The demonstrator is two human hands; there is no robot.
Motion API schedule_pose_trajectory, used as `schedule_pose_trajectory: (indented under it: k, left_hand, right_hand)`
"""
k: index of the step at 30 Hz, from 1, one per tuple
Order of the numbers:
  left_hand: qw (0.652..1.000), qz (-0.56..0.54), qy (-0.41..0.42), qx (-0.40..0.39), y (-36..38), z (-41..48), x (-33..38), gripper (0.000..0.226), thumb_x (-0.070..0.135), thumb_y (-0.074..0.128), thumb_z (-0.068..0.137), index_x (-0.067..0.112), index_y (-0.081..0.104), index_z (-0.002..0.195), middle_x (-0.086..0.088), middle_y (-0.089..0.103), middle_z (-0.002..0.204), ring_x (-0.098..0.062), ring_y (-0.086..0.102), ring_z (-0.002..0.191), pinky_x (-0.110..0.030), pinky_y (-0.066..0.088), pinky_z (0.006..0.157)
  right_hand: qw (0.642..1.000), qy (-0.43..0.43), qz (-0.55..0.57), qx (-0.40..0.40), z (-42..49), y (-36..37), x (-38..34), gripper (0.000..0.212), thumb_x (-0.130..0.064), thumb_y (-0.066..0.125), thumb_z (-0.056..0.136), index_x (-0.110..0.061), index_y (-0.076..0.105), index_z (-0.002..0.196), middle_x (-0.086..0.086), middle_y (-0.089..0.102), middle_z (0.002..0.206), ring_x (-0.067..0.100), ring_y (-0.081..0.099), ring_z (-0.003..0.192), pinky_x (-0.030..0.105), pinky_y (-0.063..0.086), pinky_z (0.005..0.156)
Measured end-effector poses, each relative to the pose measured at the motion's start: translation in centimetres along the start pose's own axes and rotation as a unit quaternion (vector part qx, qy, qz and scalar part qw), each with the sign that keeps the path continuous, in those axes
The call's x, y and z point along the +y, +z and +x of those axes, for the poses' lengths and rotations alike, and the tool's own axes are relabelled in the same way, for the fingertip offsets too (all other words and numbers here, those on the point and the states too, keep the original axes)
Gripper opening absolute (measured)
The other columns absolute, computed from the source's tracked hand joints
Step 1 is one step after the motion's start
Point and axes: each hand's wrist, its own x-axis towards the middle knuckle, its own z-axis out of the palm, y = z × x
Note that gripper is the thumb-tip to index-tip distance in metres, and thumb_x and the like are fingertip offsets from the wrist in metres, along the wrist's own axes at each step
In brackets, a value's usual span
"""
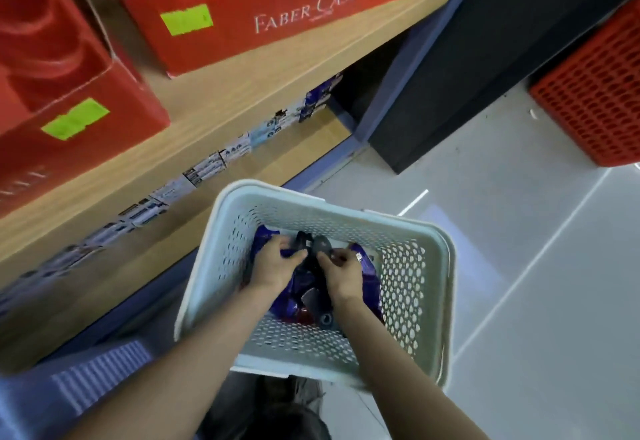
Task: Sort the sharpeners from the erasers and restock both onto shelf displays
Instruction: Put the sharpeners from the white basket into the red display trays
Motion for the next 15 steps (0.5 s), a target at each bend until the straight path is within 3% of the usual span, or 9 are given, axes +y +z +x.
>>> schedule_pose_trajectory:
  k: [7,10,12,13,15]
  left_hand:
    - [1.0,-0.017,0.015,-0.004,0.4,-0.3,-0.1,0.033,0.007,0.069,0.083,0.0,0.06,0.114,-0.011,0.064,0.112,-0.022,0.058,0.106,-0.028,0.041,0.092]
    - [0.997,-0.077,-0.007,-0.012,0.0,-1.8,0.6,0.027,-0.001,0.061,0.087,0.002,0.059,0.113,-0.009,0.063,0.111,-0.02,0.057,0.106,-0.025,0.041,0.091]
    - [0.991,-0.13,-0.021,-0.022,-0.4,-3.2,1.4,0.024,-0.005,0.053,0.09,0.007,0.058,0.11,-0.008,0.062,0.11,-0.023,0.059,0.108,-0.031,0.046,0.094]
    - [0.988,-0.151,-0.027,-0.033,-0.7,-4.1,1.8,0.024,-0.006,0.05,0.092,0.01,0.058,0.107,-0.008,0.063,0.11,-0.025,0.06,0.107,-0.034,0.049,0.093]
    - [0.978,-0.197,-0.027,-0.061,-1.5,-6.2,2.8,0.023,-0.005,0.046,0.094,0.013,0.056,0.105,-0.005,0.064,0.106,-0.021,0.063,0.098,-0.026,0.056,0.076]
  right_hand:
    - [0.998,0.0,0.053,-0.035,-1.0,-0.1,-0.8,0.036,-0.014,0.066,0.087,-0.007,0.051,0.119,0.003,0.06,0.101,0.02,0.06,0.096,0.035,0.05,0.091]
    - [0.994,-0.021,0.084,-0.063,-2.7,-0.9,-1.5,0.032,-0.015,0.064,0.089,-0.01,0.052,0.119,0.005,0.065,0.1,0.024,0.065,0.095,0.041,0.053,0.089]
    - [0.987,-0.034,0.124,-0.092,-4.3,-1.6,-2.3,0.033,-0.013,0.066,0.088,-0.011,0.053,0.119,0.009,0.066,0.101,0.025,0.066,0.092,0.039,0.055,0.084]
    - [0.984,-0.04,0.14,-0.106,-5.2,-2.0,-2.8,0.036,-0.012,0.067,0.087,-0.013,0.053,0.119,0.012,0.065,0.103,0.026,0.067,0.092,0.039,0.055,0.082]
    - [0.974,-0.058,0.173,-0.134,-7.0,-3.2,-3.8,0.04,-0.011,0.068,0.086,-0.015,0.052,0.122,0.015,0.065,0.108,0.029,0.067,0.094,0.043,0.055,0.084]
